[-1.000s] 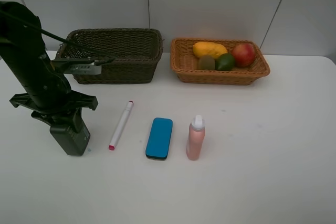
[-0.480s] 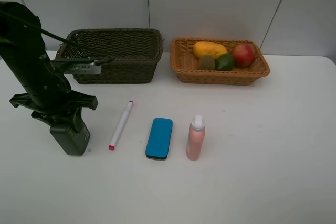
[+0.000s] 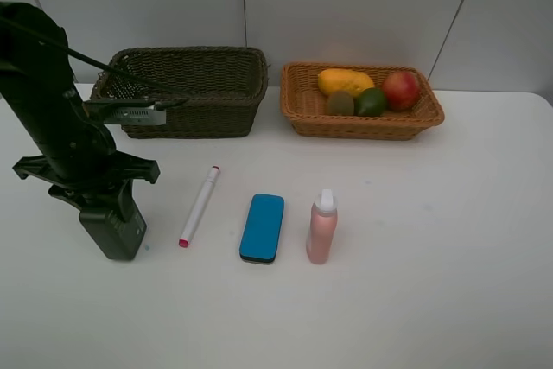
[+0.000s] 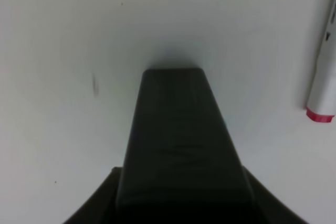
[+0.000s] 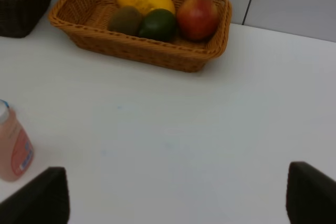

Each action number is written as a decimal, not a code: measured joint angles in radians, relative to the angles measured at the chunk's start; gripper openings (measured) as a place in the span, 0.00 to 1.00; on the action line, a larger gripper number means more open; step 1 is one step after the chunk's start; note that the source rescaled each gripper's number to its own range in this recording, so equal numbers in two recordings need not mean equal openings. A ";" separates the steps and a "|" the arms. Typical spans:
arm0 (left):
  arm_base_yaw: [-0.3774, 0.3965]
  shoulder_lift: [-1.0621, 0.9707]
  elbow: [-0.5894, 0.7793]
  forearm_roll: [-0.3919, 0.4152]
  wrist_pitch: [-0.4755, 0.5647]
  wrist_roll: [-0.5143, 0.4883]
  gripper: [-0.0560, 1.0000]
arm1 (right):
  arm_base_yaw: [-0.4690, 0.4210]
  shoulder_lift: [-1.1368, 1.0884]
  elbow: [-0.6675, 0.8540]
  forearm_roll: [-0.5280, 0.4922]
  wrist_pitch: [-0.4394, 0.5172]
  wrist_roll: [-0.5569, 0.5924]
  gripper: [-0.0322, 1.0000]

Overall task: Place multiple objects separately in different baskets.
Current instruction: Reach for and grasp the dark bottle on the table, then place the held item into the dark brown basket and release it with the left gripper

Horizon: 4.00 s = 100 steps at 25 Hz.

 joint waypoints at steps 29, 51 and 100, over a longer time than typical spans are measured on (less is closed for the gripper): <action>0.000 -0.109 -0.479 0.179 0.113 0.016 0.40 | 0.000 0.000 0.000 0.000 0.000 0.000 1.00; 0.108 0.156 -0.482 0.366 -0.432 0.016 0.40 | 0.000 0.000 0.000 0.000 0.000 0.000 1.00; 0.108 0.289 -0.483 0.381 -0.582 0.032 1.00 | 0.000 0.000 0.000 0.000 0.000 0.000 1.00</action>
